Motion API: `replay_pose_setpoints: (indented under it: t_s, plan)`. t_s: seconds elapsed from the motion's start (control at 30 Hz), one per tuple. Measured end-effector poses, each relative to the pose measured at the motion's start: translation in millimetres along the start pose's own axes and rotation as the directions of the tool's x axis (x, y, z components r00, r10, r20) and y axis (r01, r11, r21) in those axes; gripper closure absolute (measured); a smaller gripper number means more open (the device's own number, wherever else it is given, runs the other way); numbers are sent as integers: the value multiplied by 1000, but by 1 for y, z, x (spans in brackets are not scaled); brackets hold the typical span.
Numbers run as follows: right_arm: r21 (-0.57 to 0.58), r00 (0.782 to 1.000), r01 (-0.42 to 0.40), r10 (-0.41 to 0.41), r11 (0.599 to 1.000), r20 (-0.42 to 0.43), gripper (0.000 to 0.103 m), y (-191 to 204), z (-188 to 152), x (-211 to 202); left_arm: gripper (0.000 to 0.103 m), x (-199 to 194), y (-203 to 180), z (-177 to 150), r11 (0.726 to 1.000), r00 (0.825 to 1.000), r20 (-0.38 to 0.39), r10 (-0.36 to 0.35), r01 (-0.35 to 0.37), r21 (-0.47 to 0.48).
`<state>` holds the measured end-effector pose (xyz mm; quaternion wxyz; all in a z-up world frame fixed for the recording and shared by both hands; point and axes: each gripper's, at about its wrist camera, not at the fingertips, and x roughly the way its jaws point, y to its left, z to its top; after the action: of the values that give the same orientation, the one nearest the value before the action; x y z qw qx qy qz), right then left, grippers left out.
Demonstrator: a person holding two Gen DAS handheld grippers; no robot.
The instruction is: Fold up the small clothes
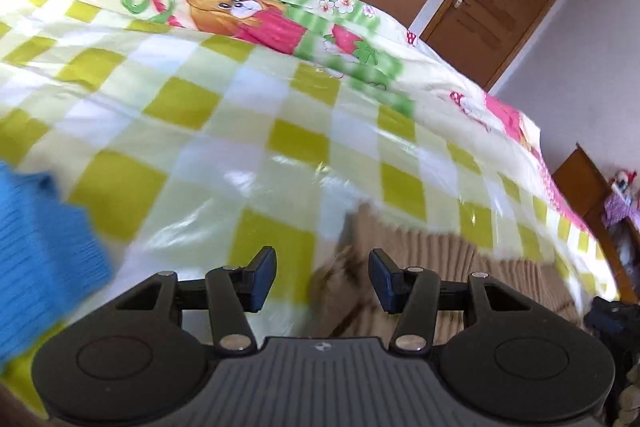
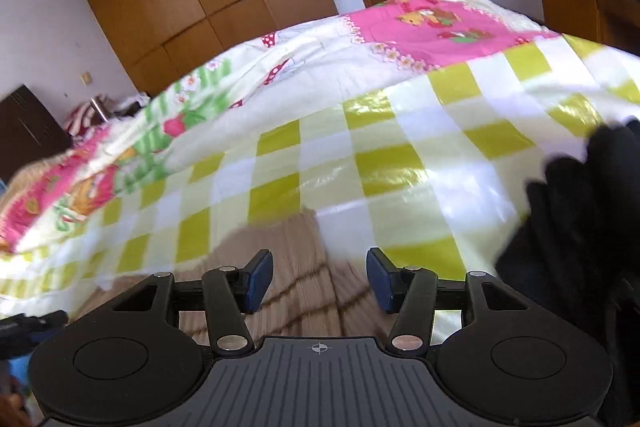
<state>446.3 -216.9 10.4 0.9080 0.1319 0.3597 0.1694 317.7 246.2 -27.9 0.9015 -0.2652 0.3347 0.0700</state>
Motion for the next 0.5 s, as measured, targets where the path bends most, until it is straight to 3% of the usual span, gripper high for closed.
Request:
replay_pose_setpoints:
  t_s: [0.27, 0.4, 0.5]
  plan:
    - [-85, 993, -21, 11, 996, -116, 51, 0, -75, -51, 36, -49, 8, -67, 997, 992, -94, -80, 82, 13]
    - [-133, 990, -65, 47, 989, -136, 49, 12, -82, -52, 35, -56, 1, -81, 995, 992, -103, -70, 77, 69]
    - [-89, 984, -104, 90, 991, -154, 61, 11, -75, -52, 37, -53, 2, -76, 994, 989, -118, -90, 96, 45]
